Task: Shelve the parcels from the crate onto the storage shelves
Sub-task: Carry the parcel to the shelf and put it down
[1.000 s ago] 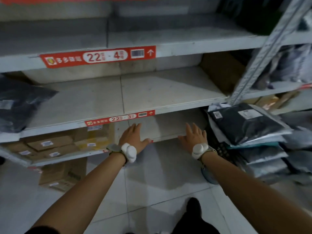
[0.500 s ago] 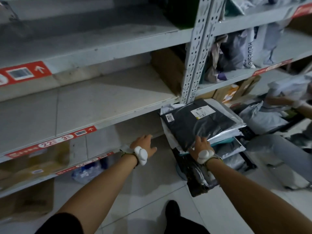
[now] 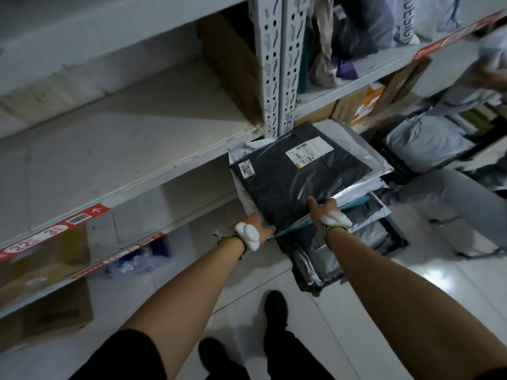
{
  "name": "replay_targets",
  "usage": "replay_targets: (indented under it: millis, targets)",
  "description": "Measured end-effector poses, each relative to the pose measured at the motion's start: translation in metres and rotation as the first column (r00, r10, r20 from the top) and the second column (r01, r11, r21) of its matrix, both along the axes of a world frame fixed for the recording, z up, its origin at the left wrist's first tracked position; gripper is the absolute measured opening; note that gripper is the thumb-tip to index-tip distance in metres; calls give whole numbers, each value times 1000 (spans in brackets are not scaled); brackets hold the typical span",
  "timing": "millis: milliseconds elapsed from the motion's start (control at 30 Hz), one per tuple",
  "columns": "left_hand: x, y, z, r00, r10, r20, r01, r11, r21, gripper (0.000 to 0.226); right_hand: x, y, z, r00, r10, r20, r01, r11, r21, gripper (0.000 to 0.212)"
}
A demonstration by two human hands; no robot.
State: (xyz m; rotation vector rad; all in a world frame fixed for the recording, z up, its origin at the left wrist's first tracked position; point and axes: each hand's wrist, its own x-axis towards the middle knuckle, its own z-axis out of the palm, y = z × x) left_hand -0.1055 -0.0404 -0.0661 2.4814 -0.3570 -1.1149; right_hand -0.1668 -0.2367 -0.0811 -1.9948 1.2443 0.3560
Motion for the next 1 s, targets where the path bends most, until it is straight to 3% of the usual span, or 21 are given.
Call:
replay_targets:
  millis: [167, 300, 367, 433, 533, 600, 667, 767, 867, 933, 1000]
  targets:
    - [-2, -27, -17, 1000, 19, -21, -18, 999, 50, 65, 8, -11, -4, 999, 14, -29, -14, 1000, -2, 54]
    - [5, -24, -27, 995, 87, -49, -86, 996, 31, 46, 7, -14, -7, 997, 4, 72, -10, 997, 81, 44]
    - [9, -19, -28, 989, 127, -78, -128, 992, -13, 35, 11, -15, -20, 962, -181, 203, 127, 959, 254, 43]
    - [11, -14, -25, 977, 183, -109, -193, 978, -83, 30, 19, -12, -24, 849, -448, 279, 275, 827, 491, 32]
    - [10, -4, -11, 970, 226, -92, -238, 957, -166, 32, 31, -5, -17, 663, -721, 203, 365, 547, 753, 33]
    - [9, 6, -1, 968, 241, -72, -250, 948, -196, 30, 38, -7, -23, 574, -808, 135, 371, 403, 837, 51]
    - [7, 16, 9, 964, 263, -46, -267, 938, -220, 28, 48, -20, -60, 551, -829, 93, 405, 363, 839, 72]
    - [3, 33, 16, 955, 296, -4, -287, 924, -251, 25, 57, -27, -83, 647, -759, 78, 385, 413, 825, 81]
    - [-4, 55, 18, 958, 285, 24, -271, 932, -241, 24, 56, 4, -30, 719, -673, 175, 348, 566, 747, 51]
    - [-5, 70, 23, 959, 280, 48, -262, 936, -236, 23, 57, 19, -8, 749, -627, 214, 330, 633, 700, 53]
    - [-7, 94, 34, 949, 305, 83, -273, 923, -269, 21, 60, 32, 2, 706, -658, 262, 320, 626, 711, 49]
